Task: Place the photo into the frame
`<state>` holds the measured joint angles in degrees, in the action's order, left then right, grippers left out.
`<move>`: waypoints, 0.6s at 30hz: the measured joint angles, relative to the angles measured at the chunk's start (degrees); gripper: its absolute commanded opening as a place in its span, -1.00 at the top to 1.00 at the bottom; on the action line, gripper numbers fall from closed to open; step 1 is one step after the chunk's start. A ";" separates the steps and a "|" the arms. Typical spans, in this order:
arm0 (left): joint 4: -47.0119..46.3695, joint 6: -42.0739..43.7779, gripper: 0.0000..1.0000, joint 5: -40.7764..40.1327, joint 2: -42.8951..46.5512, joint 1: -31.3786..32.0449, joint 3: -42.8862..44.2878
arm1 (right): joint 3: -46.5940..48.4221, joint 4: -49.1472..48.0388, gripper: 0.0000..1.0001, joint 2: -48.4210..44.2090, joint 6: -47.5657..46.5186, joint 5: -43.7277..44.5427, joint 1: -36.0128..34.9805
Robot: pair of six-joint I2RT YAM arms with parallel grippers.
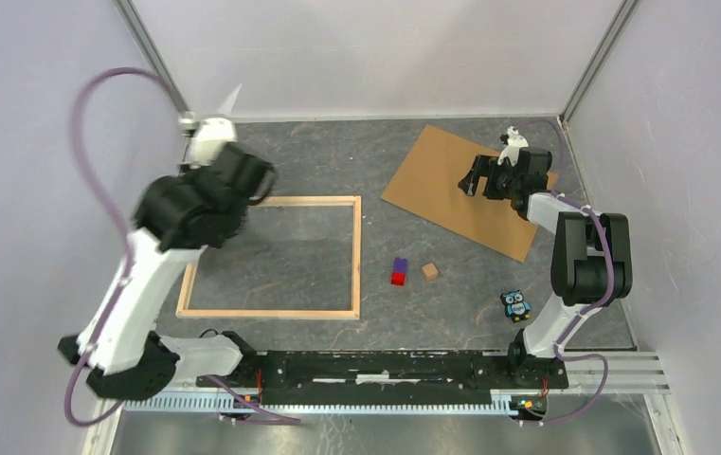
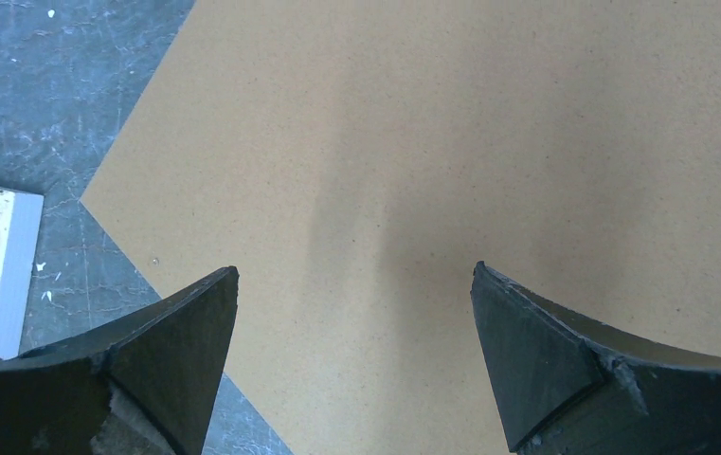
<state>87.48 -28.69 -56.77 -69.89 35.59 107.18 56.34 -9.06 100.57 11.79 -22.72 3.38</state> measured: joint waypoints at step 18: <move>-4.11 -14.38 0.96 10.71 -26.45 18.60 -26.62 | -0.68 -2.29 -0.96 1.07 1.68 -2.56 0.44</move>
<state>83.37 -43.07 -46.06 -96.33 54.19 80.55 55.66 -11.35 101.65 13.47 -25.28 3.81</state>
